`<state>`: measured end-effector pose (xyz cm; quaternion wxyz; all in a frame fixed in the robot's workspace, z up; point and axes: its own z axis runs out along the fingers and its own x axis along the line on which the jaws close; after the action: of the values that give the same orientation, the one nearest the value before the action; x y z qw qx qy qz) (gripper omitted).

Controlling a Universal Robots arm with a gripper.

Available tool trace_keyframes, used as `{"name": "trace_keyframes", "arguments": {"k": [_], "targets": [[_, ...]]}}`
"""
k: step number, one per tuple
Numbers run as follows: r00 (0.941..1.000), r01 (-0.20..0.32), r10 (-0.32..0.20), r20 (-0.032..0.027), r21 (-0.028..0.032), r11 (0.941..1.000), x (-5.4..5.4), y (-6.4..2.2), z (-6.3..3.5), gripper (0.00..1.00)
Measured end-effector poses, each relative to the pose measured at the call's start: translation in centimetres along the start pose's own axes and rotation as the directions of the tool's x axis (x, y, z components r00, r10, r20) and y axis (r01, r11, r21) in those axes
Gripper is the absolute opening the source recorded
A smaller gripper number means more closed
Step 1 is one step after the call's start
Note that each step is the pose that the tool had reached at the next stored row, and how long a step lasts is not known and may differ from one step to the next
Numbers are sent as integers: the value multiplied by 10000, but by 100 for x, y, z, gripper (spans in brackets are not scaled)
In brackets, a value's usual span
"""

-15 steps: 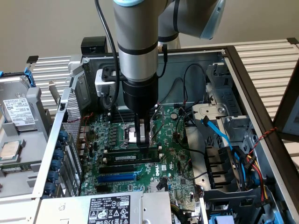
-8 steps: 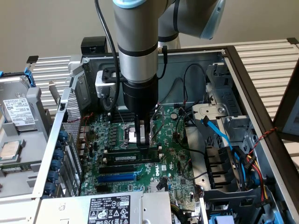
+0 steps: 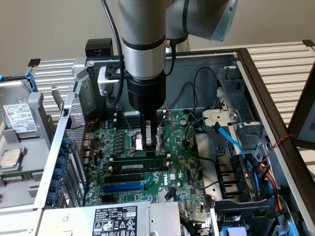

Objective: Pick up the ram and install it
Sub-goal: 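Press down the ram until it locks into place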

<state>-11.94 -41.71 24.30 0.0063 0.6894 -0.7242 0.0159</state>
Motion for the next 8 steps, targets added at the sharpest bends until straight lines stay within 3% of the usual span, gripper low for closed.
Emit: {"name": "trace_keyframes", "arguments": {"k": [8], "targets": [[10000,-9,9,-1,0,10000,-57,344,38,10]]}}
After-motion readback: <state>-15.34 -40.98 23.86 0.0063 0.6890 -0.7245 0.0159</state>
